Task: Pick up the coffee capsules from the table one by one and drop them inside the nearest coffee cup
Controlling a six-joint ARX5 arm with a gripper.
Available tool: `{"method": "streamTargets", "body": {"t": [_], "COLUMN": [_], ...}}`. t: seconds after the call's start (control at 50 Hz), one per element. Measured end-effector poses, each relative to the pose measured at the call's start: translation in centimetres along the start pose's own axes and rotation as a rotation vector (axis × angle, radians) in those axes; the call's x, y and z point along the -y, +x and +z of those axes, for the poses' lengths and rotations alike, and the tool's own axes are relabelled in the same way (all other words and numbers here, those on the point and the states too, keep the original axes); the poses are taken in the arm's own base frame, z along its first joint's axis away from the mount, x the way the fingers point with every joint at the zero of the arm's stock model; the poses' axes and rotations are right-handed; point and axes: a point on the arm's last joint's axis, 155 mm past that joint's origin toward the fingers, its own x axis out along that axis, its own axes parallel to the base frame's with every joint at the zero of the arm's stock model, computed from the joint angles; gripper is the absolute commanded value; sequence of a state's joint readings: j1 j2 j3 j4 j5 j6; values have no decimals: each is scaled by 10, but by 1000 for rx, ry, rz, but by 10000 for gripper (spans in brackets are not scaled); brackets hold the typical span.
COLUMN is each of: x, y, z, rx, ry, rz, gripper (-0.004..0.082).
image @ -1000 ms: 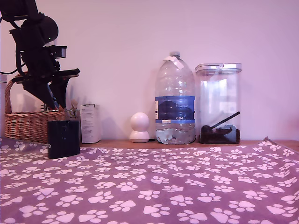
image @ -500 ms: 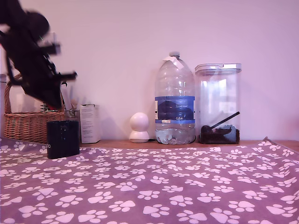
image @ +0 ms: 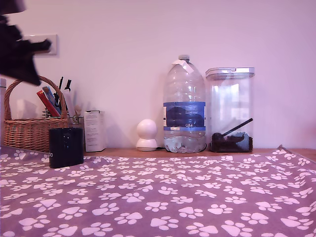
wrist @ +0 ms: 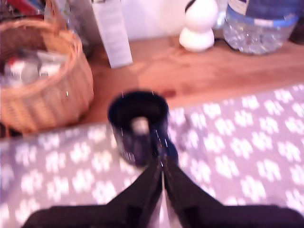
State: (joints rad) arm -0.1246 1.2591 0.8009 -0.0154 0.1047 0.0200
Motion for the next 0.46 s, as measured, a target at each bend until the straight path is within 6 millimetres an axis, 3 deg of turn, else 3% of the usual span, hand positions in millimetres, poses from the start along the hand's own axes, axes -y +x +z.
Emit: {"method": "streamTargets", "body": {"t": [0.26,0.46], "x": [4,5], "y": [-42,-48], "z": [12,0], "rx": [123,101], "ry": [-28,-33], "rz": [0,-1], "gripper": [-23,-23]}}
